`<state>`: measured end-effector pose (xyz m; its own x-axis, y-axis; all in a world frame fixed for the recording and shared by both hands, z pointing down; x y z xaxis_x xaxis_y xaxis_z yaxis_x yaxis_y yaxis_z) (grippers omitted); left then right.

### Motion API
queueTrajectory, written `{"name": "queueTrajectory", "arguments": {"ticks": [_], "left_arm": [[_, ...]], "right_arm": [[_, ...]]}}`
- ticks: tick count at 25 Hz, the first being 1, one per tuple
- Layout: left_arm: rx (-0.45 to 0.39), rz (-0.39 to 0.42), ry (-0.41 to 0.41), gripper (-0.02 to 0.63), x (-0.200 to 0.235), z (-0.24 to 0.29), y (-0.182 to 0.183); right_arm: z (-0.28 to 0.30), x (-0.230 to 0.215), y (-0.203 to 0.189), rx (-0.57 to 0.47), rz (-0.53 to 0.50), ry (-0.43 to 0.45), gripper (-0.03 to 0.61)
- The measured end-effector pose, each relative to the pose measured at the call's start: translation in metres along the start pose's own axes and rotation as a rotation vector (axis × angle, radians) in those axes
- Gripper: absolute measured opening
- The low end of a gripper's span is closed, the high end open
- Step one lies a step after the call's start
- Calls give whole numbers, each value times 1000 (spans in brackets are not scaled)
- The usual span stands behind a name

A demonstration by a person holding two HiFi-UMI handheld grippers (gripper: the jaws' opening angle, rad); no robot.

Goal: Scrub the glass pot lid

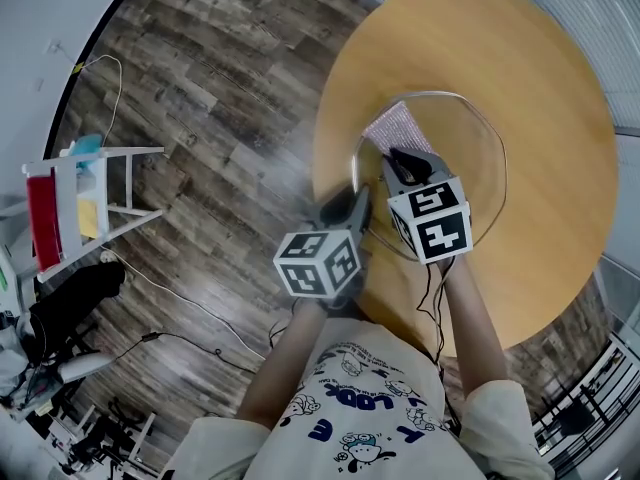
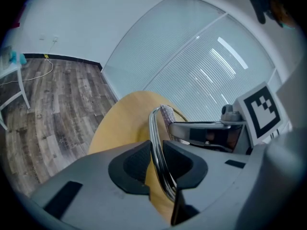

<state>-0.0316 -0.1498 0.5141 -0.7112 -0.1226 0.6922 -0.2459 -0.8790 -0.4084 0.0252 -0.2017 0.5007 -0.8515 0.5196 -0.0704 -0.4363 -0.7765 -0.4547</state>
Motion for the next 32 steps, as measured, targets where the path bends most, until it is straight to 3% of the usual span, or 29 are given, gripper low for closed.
{"name": "queueTrajectory", "arguments": {"ticks": [32], "left_arm": [[-7,5,27,84,0,-3,-2]], "right_arm": [[-18,-87,-31,29,192,-188,55]]}}
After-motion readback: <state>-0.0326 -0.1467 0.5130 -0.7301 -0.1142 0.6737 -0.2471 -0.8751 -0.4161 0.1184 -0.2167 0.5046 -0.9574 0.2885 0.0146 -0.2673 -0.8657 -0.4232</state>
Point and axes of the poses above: the fingertips, and each gripper's own axes: z forward along the fingers, x to its left, y out of its top, the point moved 1 cm from there along -z, backward along the fingers, and after that the axes turned 8 degrees about x, right-handed, at the moved point
